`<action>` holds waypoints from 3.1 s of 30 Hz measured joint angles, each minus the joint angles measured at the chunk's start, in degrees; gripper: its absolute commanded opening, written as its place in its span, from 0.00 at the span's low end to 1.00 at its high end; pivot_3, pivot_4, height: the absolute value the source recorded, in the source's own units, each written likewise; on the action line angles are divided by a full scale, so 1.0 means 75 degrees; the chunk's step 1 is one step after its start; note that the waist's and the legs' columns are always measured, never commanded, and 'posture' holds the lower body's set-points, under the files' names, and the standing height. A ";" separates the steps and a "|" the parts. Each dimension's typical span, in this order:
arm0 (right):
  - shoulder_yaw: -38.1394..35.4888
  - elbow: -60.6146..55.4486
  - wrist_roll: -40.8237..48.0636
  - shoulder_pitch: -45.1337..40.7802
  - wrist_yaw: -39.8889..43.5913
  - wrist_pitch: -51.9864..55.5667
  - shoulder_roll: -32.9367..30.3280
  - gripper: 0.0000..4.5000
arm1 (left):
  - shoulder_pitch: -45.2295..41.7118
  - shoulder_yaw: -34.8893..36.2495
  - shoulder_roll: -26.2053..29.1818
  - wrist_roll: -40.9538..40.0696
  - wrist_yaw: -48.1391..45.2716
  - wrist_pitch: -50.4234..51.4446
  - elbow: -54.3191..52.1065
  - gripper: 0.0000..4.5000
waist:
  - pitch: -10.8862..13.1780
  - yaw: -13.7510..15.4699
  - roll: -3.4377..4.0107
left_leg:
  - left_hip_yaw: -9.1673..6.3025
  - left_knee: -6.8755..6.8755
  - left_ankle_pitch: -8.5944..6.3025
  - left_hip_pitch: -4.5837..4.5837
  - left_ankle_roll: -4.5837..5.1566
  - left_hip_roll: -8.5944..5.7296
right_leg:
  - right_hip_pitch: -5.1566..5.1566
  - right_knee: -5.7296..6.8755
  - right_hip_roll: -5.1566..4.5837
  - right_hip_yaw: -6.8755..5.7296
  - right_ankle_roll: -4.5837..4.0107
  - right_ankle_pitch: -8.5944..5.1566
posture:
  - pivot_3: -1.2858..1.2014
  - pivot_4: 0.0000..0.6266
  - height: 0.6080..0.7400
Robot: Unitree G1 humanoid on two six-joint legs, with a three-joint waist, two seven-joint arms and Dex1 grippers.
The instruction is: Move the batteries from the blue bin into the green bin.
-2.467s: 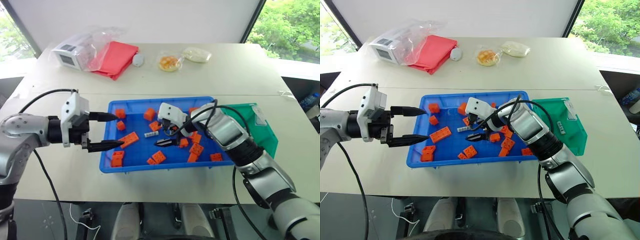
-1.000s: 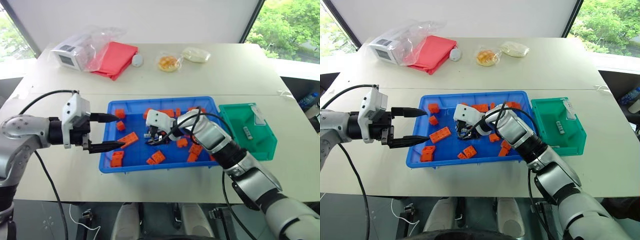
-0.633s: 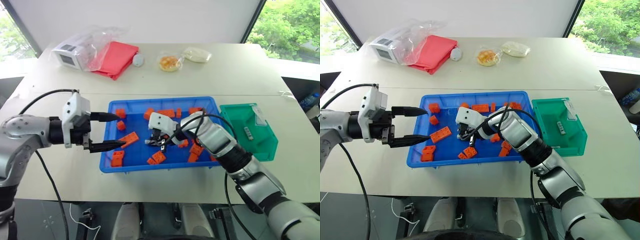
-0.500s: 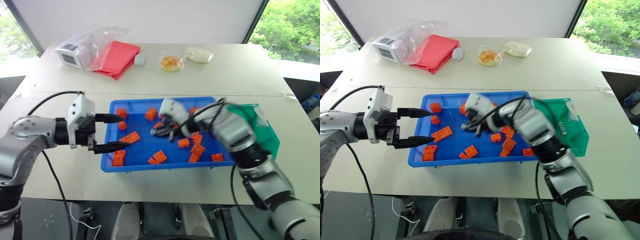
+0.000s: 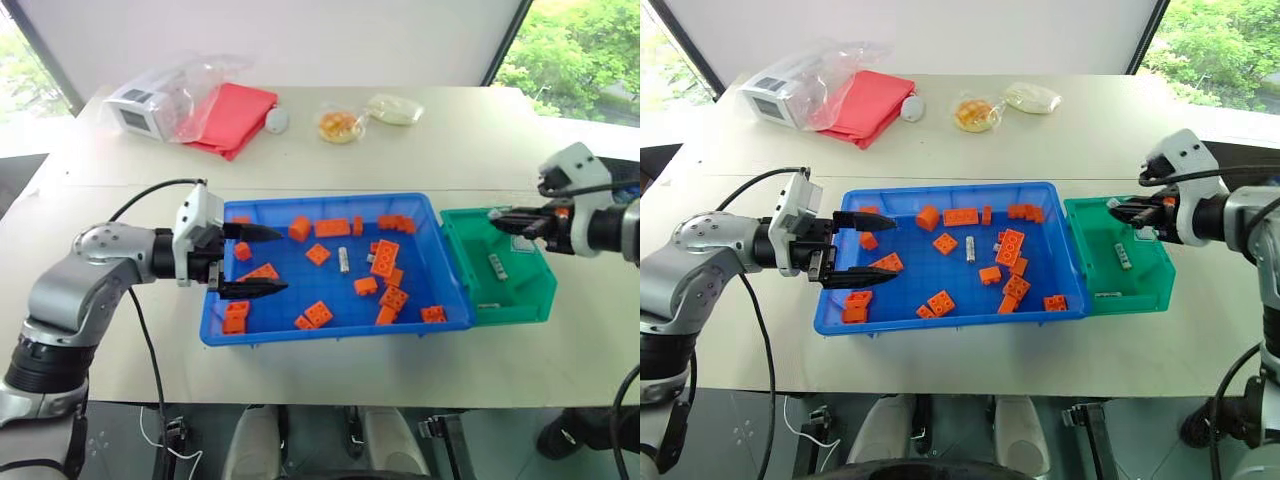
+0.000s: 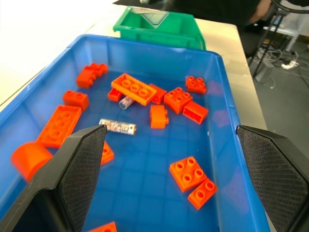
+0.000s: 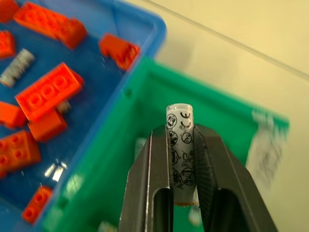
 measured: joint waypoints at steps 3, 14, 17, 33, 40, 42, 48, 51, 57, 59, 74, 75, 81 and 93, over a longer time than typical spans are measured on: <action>0.0146 -0.0003 0.0020 0.0211 -0.0273 -0.0336 0.0034 0.80 | -0.0025 -0.0089 -0.0066 0.0011 -0.0056 -0.0015 0.0041 1.00 | 0.0000 -0.0011 0.0000 | 0.0001 0.0000 0.0000 0.0000 0.0000 0.0000 | -0.0001 0.0000 0.0001 0.0003 0.0007 0.0004 | 0.52 0.24 0.95; 0.2426 0.0061 0.0522 -0.2269 -0.0580 -0.1030 0.2131 0.96 | 0.0065 -0.0069 -0.0053 0.0026 0.0024 0.0013 -0.0059 1.00 | 0.0001 0.0038 0.0001 | -0.0015 -0.0006 0.0000 -0.0011 0.0001 0.0007 | -0.0004 0.0005 0.0013 -0.0007 0.0017 0.0007 | 0.52 0.24 0.95; 0.3524 0.0604 0.0183 -0.2416 -0.0816 -0.1399 0.2930 0.96 | 0.0158 0.0001 0.0011 0.0017 0.0126 0.0072 -0.0157 1.00 | 0.0001 0.0034 0.0000 | -0.0008 0.0003 0.0000 -0.0018 0.0001 0.0000 | -0.0003 0.0000 -0.0001 -0.0006 0.0017 0.0008 | 0.52 0.24 0.95; 0.4957 0.1232 -0.0283 -0.2107 -0.1241 -0.1334 0.3668 0.96 | 0.0687 0.0489 0.0216 -0.0189 0.0629 0.0405 -0.0802 1.00 | 0.0001 0.0005 0.0000 | -0.0012 0.0018 0.0000 -0.0025 0.0001 0.0001 | -0.0007 0.0007 0.0001 -0.0009 0.0022 0.0012 | 0.52 0.24 0.95; 0.5192 0.1542 -0.0637 -0.2124 -0.1255 -0.1886 0.3886 0.43 | 0.0525 0.0485 0.0215 -0.0198 0.0698 0.0418 -0.0800 1.00 | -0.0002 0.0013 -0.0004 | -0.0010 0.0018 0.0000 -0.0013 0.0001 0.0000 | 0.0003 0.0008 0.0000 -0.0009 0.0022 0.0012 | 0.52 0.24 0.95; 0.5195 0.1578 -0.0701 -0.2119 -0.1242 -0.1956 0.3884 0.20 | 0.0455 0.0477 0.0214 -0.0197 0.0695 0.0418 -0.0793 1.00 | -0.0002 0.0014 -0.0004 | -0.0011 0.0018 0.0000 -0.0013 0.0001 0.0000 | 0.0003 0.0009 0.0001 -0.0009 0.0022 0.0012 | 0.52 0.24 0.95; 0.5017 0.1183 -0.0519 -0.2017 -0.1169 -0.1493 0.3871 0.01 | 0.0341 0.0431 0.0179 -0.0191 0.0620 0.0402 -0.0675 1.00 | -0.0002 0.0017 -0.0004 | -0.0011 0.0018 0.0000 -0.0014 0.0001 0.0000 | 0.0002 0.0010 0.0000 -0.0009 0.0023 0.0012 | 0.52 0.24 0.95; 0.4383 0.0569 -0.0037 -0.2054 -0.1091 -0.0866 0.3719 0.01 | 0.0323 0.0370 0.0092 -0.0175 0.0556 0.0368 -0.0538 1.00 | 0.0000 0.0025 -0.0001 | -0.0010 0.0018 0.0000 -0.0016 0.0001 0.0000 | -0.0001 0.0015 -0.0001 -0.0009 0.0023 0.0012 | 0.52 0.24 0.95; 0.1833 -0.0290 0.0827 -0.2855 -0.1023 0.0628 0.2095 0.01 | 0.0247 0.0105 -0.0133 -0.0096 0.0451 0.0260 -0.0410 1.00 | -0.0001 0.0083 -0.0003 | -0.0012 0.0014 0.0000 -0.0019 0.0001 -0.0004 | 0.0005 -0.0004 -0.0007 -0.0012 0.0019 0.0010 | 0.52 0.24 0.95; 0.1200 -0.0330 0.0915 -0.2447 -0.0985 0.0870 0.1118 0.01 | 0.0169 0.0064 -0.0170 -0.0026 0.0381 0.0200 -0.0263 1.00 | -0.0001 0.0134 -0.0003 | -0.0010 0.0007 -0.0002 -0.0023 0.0003 -0.0004 | 0.0005 -0.0024 -0.0007 -0.0012 0.0006 0.0003 | 0.52 0.24 0.95; 0.0406 -0.0465 0.0770 -0.0158 -0.1196 -0.0570 -0.0080 0.72 | -0.0301 -0.0194 -0.0416 0.0183 0.0070 -0.0013 0.0147 1.00 | 0.0001 -0.0023 0.0002 | -0.0003 0.0005 -0.0004 -0.0011 0.0009 -0.0001 | 0.0005 -0.0026 0.0006 0.0005 0.0021 0.0013 | 0.52 0.24 0.95; 0.0599 -0.0600 0.0776 -0.0381 -0.1029 -0.0927 -0.0096 0.72 | -0.0300 -0.0195 -0.0420 0.0183 0.0070 -0.0013 0.0141 1.00 | 0.0001 -0.0022 0.0002 | -0.0006 0.0005 -0.0004 -0.0011 0.0009 -0.0001 | 0.0006 -0.0026 0.0008 0.0003 0.0021 0.0013 | 0.52 0.24 0.95; 0.1889 -0.0810 0.0927 -0.1192 -0.0552 -0.1571 0.0389 0.98 | -0.0188 -0.0174 -0.0421 0.0179 0.0182 0.0006 0.0042 1.00 | 0.0001 0.0025 -0.0002 | -0.0007 0.0007 -0.0004 -0.0016 0.0009 -0.0002 | 0.0010 -0.0030 0.0001 0.0003 0.0021 0.0012 | 0.52 0.24 0.95; 0.3965 0.0067 0.0187 -0.1363 -0.0289 -0.2342 0.1048 0.98 | 0.0211 0.0116 -0.0161 0.0126 0.0446 0.0213 -0.0438 1.00 | 0.0001 0.0019 -0.0002 | -0.0008 0.0013 -0.0004 -0.0021 0.0008 -0.0001 | 0.0007 -0.0028 0.0002 -0.0002 0.0023 0.0014 | 0.52 0.24 0.95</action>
